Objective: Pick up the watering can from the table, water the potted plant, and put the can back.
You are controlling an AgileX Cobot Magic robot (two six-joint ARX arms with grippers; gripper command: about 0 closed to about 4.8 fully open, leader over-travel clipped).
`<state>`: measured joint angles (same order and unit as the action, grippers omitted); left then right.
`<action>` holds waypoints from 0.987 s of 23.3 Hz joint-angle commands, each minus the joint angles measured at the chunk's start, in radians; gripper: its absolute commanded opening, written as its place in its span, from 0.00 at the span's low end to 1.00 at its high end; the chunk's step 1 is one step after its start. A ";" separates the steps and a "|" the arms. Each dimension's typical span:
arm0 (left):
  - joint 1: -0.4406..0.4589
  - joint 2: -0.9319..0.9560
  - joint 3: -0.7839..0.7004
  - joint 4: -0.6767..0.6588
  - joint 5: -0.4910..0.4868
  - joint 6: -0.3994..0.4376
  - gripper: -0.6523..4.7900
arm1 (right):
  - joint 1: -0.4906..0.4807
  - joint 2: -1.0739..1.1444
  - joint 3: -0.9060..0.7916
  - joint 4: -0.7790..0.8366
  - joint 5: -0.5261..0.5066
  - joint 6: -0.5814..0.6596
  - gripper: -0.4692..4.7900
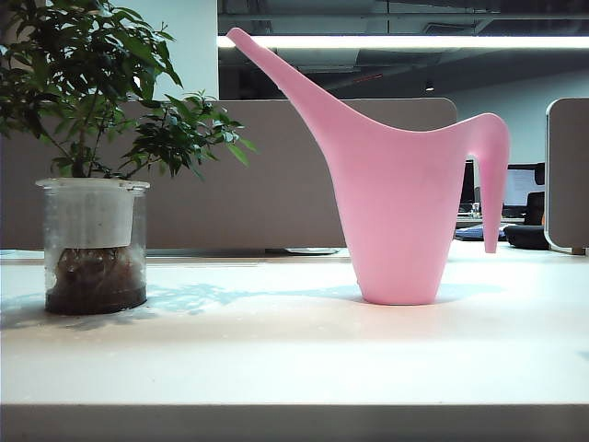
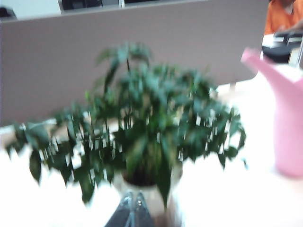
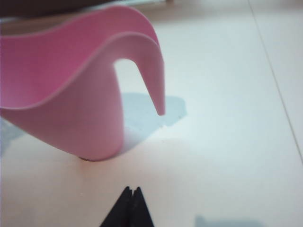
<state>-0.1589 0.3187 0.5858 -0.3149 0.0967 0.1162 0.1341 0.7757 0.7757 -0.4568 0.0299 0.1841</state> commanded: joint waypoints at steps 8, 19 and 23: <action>0.002 -0.282 -0.292 -0.027 0.061 -0.130 0.11 | 0.000 -0.613 -0.210 0.067 -0.003 -0.111 0.08; 0.003 -0.294 -0.549 0.236 -0.061 -0.132 0.11 | 0.000 -0.774 -0.592 0.271 0.076 -0.141 0.08; 0.003 -0.293 -0.579 0.281 -0.078 -0.115 0.11 | 0.000 -0.774 -0.685 0.359 0.084 -0.145 0.08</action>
<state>-0.1585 0.0254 0.0029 -0.0769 0.0242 -0.0162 0.1337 0.0021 0.1074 -0.1585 0.1085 0.0463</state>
